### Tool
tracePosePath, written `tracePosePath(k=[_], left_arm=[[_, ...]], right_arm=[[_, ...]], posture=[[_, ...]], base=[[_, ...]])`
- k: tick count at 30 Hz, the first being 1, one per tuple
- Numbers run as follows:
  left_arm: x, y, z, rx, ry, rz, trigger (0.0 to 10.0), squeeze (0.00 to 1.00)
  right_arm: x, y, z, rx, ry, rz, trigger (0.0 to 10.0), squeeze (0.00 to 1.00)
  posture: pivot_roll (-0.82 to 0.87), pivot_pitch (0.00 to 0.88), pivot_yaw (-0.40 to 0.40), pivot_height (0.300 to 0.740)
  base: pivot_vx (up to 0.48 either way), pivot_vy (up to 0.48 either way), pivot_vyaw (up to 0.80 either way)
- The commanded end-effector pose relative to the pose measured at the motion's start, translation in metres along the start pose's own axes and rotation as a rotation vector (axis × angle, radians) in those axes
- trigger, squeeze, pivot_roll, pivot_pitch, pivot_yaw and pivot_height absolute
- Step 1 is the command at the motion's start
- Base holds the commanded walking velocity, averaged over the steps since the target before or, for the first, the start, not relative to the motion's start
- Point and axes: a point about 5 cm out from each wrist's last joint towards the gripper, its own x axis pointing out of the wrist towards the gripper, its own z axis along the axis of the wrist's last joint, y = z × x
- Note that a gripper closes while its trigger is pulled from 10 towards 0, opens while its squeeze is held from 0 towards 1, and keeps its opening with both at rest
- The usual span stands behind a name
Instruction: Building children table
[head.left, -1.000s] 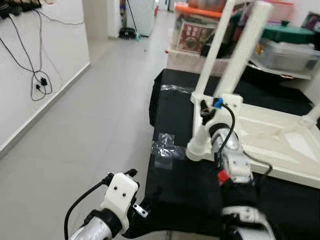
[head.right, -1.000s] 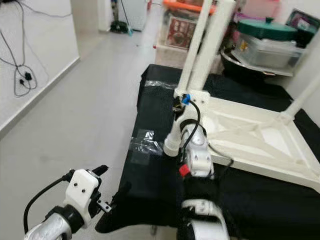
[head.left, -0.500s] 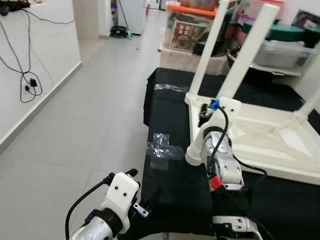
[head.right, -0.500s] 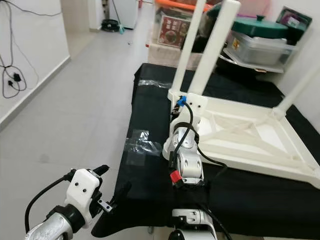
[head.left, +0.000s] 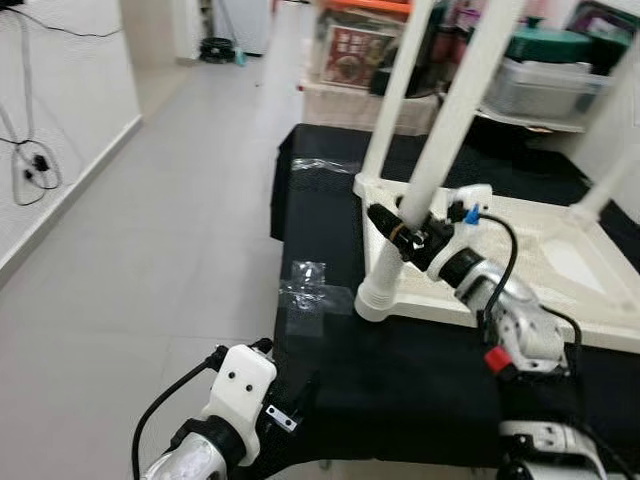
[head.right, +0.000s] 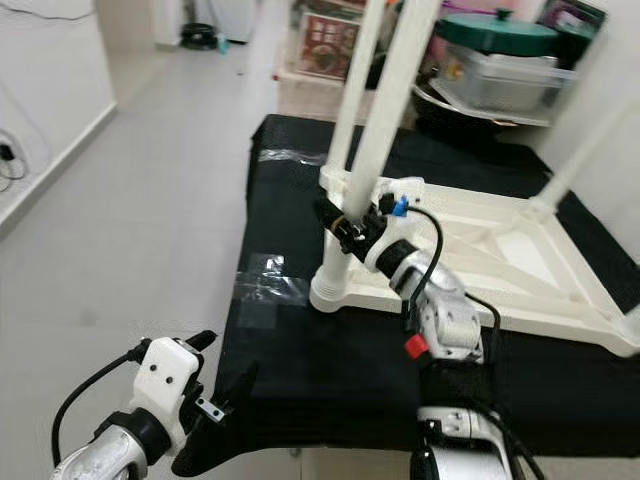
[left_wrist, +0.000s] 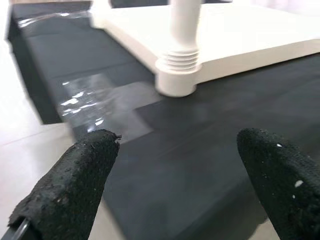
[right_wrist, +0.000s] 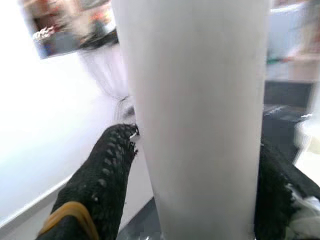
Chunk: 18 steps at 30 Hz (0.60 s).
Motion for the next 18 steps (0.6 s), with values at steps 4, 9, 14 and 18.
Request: tracePosePath(k=[4,9,14,18], left_arm=[[0.000,-0.002,-0.005,-0.011,0.015,-0.010,10.0,0.00],[-0.002,-0.003,-0.005,-0.009,0.016,-0.003,10.0,0.00],[-0.004,-0.004,-0.005,-0.008,0.017,-0.003,10.0,0.00],[-0.005,-0.004,-0.005,-0.006,0.019,-0.004,10.0,0.00]], right_arm=[[0.008,0.007,-0.007,0.020,0.081,0.238,10.0,0.00],[0.029,0.002,-0.002,-0.007,0.137,0.348,10.0,0.00],[0.043,0.006,0.001,-0.007,0.137,0.408,10.0,0.00],[0.048,0.007,0.002,0.026,0.119,0.423,0.0,0.00]], posture=[[0.16,0.011,-0.142,0.740],[0.20,0.003,-0.155,0.740],[0.20,0.000,-0.151,0.740],[0.21,0.000,-0.153,0.740]], base=[[0.000,0.000,0.00],[0.000,0.000,0.00],[0.000,0.000,0.00],[0.000,0.000,0.00]])
